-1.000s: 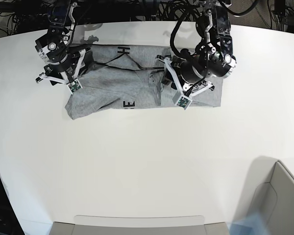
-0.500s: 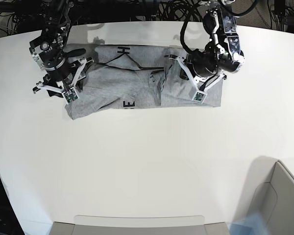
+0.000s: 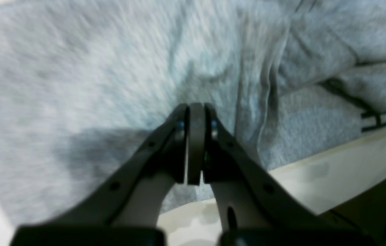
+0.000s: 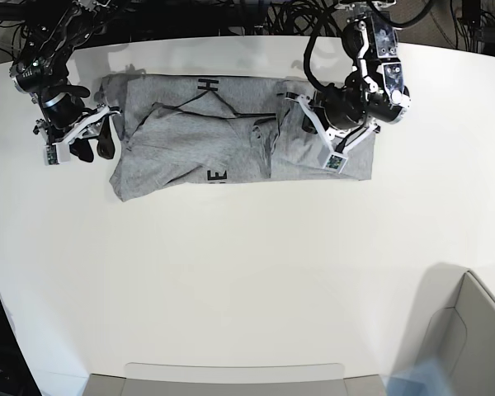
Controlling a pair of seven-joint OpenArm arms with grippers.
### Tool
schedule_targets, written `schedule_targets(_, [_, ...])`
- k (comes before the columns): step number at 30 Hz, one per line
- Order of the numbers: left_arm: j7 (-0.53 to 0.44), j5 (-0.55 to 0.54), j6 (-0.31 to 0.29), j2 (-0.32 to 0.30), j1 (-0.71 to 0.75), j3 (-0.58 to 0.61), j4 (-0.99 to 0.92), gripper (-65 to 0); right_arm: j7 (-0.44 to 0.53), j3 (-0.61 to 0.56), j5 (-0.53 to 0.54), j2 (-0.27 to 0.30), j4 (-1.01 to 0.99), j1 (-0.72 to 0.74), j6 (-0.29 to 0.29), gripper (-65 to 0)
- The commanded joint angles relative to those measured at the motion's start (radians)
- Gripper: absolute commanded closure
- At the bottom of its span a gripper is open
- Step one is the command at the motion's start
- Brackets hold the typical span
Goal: Fold the T-shirt properly
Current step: 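Lift the other strip end with the right gripper toward the left gripper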
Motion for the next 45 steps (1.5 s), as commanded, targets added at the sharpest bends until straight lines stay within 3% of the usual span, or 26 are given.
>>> schedule_targets(1, [-0.007, -0.012, -0.001, 0.001, -0.009, 0.002, -0.003, -0.9, -0.014, 0.001, 0.023, 0.023, -0.01, 0.019, 0.015, -26.9])
schedule_targets(8, [-0.05, -0.012, -0.001, 0.001, -0.009, 0.009, -0.083, -0.8, -0.132, 0.067, 0.092, 0.061, -0.173, 0.079, 0.015, -26.9])
schedule_targets(14, [-0.076, -0.012, -0.001, 0.001, 0.019, 0.009, -0.083, -0.8, -0.146, 0.057, 0.1, 0.075, -0.239, 0.085, 0.015, -26.9])
schedule_targets(39, [-0.076, -0.012, -0.001, 0.001, 0.014, 0.01, -0.083, -0.8, -0.147, -0.214, 0.066, 0.037, -0.271, 0.14, 0.015, -26.5])
schedule_targets(41, [-0.076, -0.012, -0.001, 0.001, 0.014, 0.01, -0.083, -0.8, -0.147, -0.24, 0.042, 0.037, -0.299, 0.151, 0.015, -22.8])
schedule_targets(45, [-0.07, -0.012, -0.001, 0.001, 0.016, 0.01, -0.083, -0.8, -0.146, -0.254, -0.008, 0.035, -0.338, 0.182, 0.015, -4.9])
